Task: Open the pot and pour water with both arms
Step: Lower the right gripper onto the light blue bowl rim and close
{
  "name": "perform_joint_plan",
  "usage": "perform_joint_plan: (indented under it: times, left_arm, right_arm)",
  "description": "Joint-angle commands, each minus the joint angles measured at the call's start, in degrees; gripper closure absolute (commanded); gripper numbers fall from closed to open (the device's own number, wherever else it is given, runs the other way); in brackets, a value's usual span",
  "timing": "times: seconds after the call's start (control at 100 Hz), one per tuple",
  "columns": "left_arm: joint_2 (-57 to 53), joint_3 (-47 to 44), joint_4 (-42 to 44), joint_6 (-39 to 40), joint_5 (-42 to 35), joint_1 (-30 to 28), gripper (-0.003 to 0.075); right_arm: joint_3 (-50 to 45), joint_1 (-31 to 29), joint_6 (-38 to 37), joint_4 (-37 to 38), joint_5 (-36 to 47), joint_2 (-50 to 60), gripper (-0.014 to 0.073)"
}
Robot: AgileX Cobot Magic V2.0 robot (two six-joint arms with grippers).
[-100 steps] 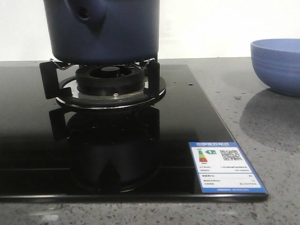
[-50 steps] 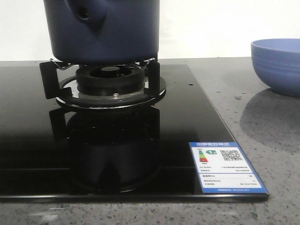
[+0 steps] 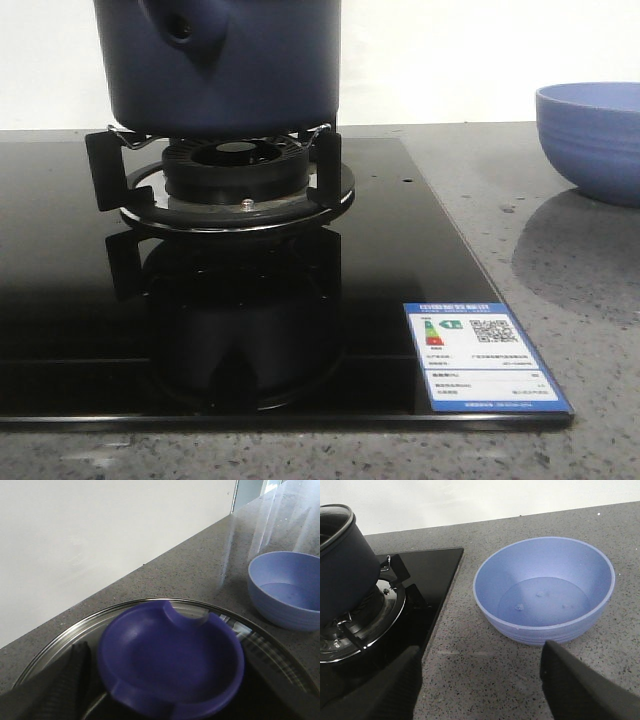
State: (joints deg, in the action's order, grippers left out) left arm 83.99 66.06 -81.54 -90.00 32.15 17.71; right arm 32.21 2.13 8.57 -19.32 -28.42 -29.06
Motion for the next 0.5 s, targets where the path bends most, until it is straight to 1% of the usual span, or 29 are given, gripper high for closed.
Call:
perform_joint_plan:
  times: [0.0,0.09,0.19,0.34,0.49]
  left_arm:
    - [-1.82,1.99,-3.05,-0.12,0.19,0.52,0.0283]
    - [-1.82,1.99,-3.05,-0.12,0.19,0.52,0.0354]
    - [-1.82,1.99,-3.05,-0.12,0.19,0.52,0.0398]
    - [-1.94,1.99,-3.37,-0.12,0.19,0.42,0.0402]
    - [-3.43,1.99,-4.81,-0.12,-0.35,0.22,0.0402]
  right_arm:
    - [2.16,-0.05,0.77,-0.32,3.55,-0.69,0.0143]
    - [2.16,-0.05,0.77,-0.32,3.55,-0.69,0.0143]
    - [2.16,-0.05,0.77,-0.32,3.55,-0.69,0.0143]
    - [2.16,-0.05,0.77,0.19,3.55,-0.69,0.0143]
    - [2.16,-0.05,0.77,2.56,3.55,-0.8,0.0143]
